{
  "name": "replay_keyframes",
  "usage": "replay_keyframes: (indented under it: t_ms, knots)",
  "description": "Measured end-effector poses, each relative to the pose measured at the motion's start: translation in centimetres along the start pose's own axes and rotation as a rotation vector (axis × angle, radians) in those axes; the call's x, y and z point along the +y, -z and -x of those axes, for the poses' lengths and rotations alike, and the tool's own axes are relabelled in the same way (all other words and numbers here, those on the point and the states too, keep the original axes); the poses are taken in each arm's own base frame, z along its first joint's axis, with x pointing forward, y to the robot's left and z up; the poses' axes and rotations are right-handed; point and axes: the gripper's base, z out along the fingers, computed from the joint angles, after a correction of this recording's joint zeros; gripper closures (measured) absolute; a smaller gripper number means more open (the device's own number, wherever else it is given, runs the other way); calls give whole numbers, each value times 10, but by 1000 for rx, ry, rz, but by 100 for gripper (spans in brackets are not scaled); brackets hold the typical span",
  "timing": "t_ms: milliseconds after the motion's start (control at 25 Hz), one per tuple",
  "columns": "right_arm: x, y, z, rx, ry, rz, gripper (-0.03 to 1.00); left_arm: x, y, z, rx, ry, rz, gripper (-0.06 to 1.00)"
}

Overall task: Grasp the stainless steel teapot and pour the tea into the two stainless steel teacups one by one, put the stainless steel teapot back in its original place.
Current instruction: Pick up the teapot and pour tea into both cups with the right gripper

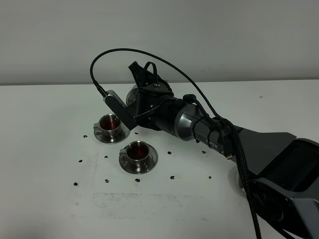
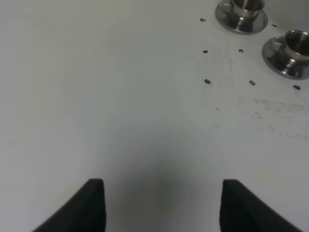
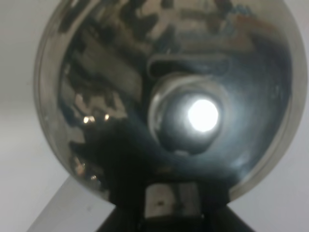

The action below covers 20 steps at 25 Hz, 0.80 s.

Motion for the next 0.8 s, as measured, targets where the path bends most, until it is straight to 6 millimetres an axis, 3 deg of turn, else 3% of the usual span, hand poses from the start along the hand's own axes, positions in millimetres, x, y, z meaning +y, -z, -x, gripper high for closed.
replay_keyframes:
  t_ms: [800]
  knots:
    - [-2,2,3,1,14,-10,77,0,0,0,0,0,0,44]
